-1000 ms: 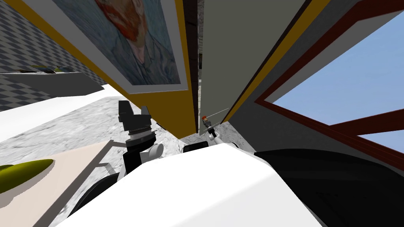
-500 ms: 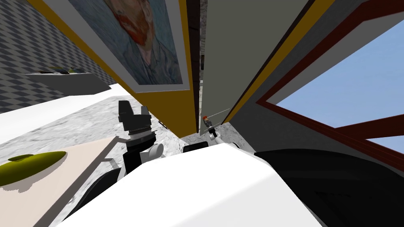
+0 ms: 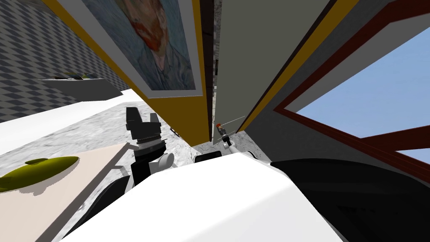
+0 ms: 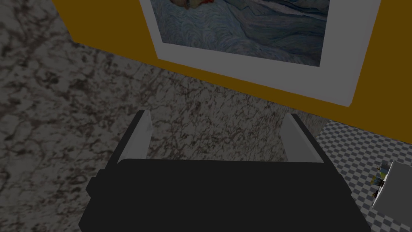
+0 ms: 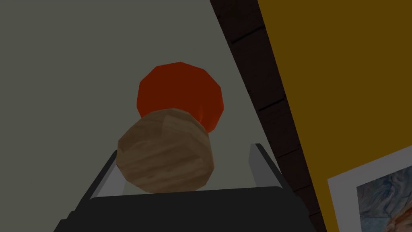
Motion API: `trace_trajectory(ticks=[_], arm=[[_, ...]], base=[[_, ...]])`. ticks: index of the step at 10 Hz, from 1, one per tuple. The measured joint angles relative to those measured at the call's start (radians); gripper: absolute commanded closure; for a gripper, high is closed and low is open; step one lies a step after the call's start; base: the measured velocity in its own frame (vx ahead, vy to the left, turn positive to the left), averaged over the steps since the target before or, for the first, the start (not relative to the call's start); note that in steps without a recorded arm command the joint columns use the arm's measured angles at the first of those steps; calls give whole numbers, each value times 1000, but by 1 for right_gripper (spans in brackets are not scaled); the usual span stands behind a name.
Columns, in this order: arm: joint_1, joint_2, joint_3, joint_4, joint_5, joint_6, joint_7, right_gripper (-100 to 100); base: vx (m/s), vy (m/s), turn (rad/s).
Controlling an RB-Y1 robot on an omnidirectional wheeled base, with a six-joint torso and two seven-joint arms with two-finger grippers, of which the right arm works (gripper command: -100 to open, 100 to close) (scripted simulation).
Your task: Pull the door open
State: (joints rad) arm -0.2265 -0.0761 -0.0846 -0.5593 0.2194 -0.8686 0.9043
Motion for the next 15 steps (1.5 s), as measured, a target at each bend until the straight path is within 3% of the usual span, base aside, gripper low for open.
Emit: trace_trajectory(ticks=[4, 6, 8, 10, 11, 12, 13, 14, 15], arm=[[3, -17, 6, -2, -22, -3, -90, 100], [18, -22, 12, -33, -29, 12, -136, 100], [7, -31, 12, -12, -46, 1, -184, 100], [56, -31, 23, -100, -45, 43, -225, 100], [52, -27, 22, -103, -46, 47, -225, 100], [28, -26, 15, -59, -50, 19, -217, 100], [22, -29, 14, -39, -51, 5, -214, 100], [29, -30, 16, -53, -56, 18, -231, 100], [23, -36, 16, -32, -61, 6, -248, 100]], base=[[-22, -9, 66], [-22, -5, 37], [-29, -8, 72], [-6, -11, -13], [-8, 15, -19], [7, 6, 14], [-11, -12, 65], [-6, -18, 60], [-3, -12, -10]])
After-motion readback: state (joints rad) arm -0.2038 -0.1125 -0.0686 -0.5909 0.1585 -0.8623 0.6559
